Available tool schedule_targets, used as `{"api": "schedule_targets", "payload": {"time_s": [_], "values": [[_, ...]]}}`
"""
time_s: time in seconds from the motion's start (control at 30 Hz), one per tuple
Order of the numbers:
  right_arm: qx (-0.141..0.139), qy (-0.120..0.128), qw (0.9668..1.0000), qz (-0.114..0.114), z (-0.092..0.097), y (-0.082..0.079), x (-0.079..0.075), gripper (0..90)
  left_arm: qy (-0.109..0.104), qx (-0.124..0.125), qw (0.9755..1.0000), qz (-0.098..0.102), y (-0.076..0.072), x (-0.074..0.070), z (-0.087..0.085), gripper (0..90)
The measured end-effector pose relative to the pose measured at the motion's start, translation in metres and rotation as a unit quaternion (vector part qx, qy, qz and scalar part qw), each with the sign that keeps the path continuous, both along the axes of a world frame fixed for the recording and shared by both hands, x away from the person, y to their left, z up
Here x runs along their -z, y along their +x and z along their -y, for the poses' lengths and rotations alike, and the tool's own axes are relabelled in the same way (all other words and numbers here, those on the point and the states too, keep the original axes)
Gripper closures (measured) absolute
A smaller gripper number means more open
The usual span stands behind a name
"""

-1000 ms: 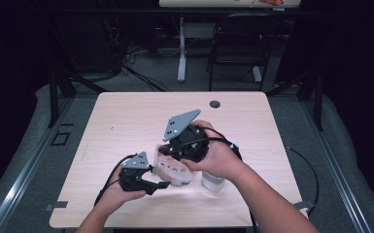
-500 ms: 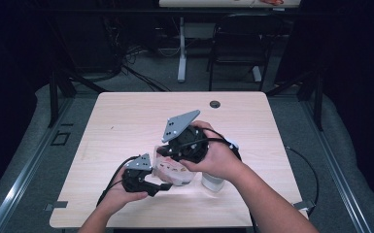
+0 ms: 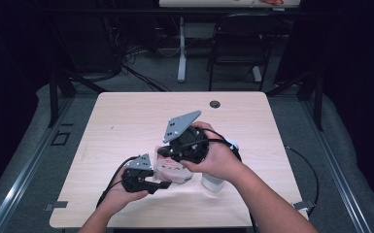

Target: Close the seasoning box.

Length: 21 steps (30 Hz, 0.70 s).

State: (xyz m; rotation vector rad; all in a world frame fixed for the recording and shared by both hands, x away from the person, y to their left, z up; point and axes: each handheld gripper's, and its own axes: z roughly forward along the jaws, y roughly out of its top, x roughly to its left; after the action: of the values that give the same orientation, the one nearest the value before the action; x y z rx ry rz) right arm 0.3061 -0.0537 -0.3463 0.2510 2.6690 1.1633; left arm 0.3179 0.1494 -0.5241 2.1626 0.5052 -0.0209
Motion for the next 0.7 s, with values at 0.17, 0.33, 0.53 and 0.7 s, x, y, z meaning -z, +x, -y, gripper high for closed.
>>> {"api": "schedule_targets", "payload": {"time_s": [0.17, 0.33, 0.53, 0.7], "values": [[-0.002, 0.000, 1.0000, 0.001, 0.0011, -0.0009, -0.0010, 90.0, -0.002, -0.002, 1.0000, -0.007, -0.0004, -0.0018, -0.0012, 64.0], [-0.001, 0.005, 1.0000, -0.003, 0.0041, -0.0008, -0.0008, 90.0, -0.004, 0.002, 0.9999, -0.010, -0.0008, -0.0025, -0.0022, 66.3], [0.002, 0.005, 1.0000, -0.003, 0.0069, 0.0004, 0.0008, 89.9, 0.001, -0.002, 0.9999, -0.012, -0.0007, -0.0032, -0.0036, 69.6], [0.006, 0.012, 0.9999, -0.007, 0.0086, 0.0025, 0.0022, 89.9, 0.004, -0.003, 0.9999, -0.015, 0.0006, -0.0037, -0.0048, 70.6]]}}
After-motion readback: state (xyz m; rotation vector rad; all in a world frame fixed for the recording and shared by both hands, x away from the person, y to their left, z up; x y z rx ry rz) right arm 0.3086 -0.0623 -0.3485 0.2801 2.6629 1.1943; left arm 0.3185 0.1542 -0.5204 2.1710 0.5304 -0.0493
